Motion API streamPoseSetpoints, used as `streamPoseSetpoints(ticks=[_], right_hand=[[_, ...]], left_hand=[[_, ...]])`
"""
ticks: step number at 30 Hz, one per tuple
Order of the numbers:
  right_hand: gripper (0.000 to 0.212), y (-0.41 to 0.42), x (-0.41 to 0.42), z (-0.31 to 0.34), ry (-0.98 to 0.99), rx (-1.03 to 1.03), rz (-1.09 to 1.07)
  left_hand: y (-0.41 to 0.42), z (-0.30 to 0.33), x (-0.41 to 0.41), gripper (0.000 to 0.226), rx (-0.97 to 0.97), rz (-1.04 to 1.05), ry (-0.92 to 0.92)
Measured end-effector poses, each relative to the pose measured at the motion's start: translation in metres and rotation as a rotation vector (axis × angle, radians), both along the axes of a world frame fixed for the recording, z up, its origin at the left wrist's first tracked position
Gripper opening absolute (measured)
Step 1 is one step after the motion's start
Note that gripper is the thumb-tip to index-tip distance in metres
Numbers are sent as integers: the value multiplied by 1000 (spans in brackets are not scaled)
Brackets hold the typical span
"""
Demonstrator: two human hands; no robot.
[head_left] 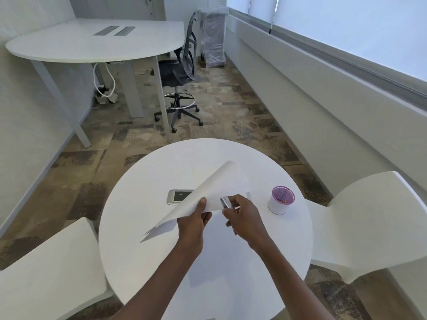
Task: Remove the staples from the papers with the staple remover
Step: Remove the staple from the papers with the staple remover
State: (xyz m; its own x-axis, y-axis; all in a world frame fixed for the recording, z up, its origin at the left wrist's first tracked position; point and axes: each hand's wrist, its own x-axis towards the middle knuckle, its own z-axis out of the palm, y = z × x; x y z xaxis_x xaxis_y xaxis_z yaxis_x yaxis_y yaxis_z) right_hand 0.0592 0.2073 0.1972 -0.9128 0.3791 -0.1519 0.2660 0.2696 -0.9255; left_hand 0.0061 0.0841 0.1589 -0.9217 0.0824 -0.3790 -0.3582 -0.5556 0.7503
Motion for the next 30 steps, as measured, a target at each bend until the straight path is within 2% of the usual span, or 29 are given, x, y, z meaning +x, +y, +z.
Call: streamPoseSetpoints(ticks=[2, 4, 10, 13, 18, 20, 23, 25, 26, 30], right_hand=[[15, -6, -3, -1, 104, 174, -14], [6, -11, -5, -2, 177, 259, -86], [5, -24, -15, 3, 349, 233, -138], [5, -31, -19, 6, 380, 217, -166], [8, -44, -25, 11, 451, 190, -234], [3, -47, -28, 13, 457, 178, -260], [12, -51, -31, 17, 416, 100, -308], [5, -53, -33, 22, 390, -26, -343], [1, -55, -33, 25, 379, -89, -347], [19, -60, -35, 35, 372, -262, -315]], left_hand=[[-1, 4, -2, 44, 33, -11, 2], [-1, 8, -4, 44, 61, -20, 13], [-2, 18, -8, 45, 138, -37, 57], [-4, 22, -12, 42, 181, -34, 54], [-6, 32, -21, 50, 175, -24, 40], [-8, 35, -24, 51, 177, -28, 19], [-10, 39, -28, 50, 182, -29, -3], [-10, 41, -30, 45, 195, -28, -35], [-11, 42, -31, 42, 204, -28, -57], [-16, 48, -35, 15, 217, -43, -105]])
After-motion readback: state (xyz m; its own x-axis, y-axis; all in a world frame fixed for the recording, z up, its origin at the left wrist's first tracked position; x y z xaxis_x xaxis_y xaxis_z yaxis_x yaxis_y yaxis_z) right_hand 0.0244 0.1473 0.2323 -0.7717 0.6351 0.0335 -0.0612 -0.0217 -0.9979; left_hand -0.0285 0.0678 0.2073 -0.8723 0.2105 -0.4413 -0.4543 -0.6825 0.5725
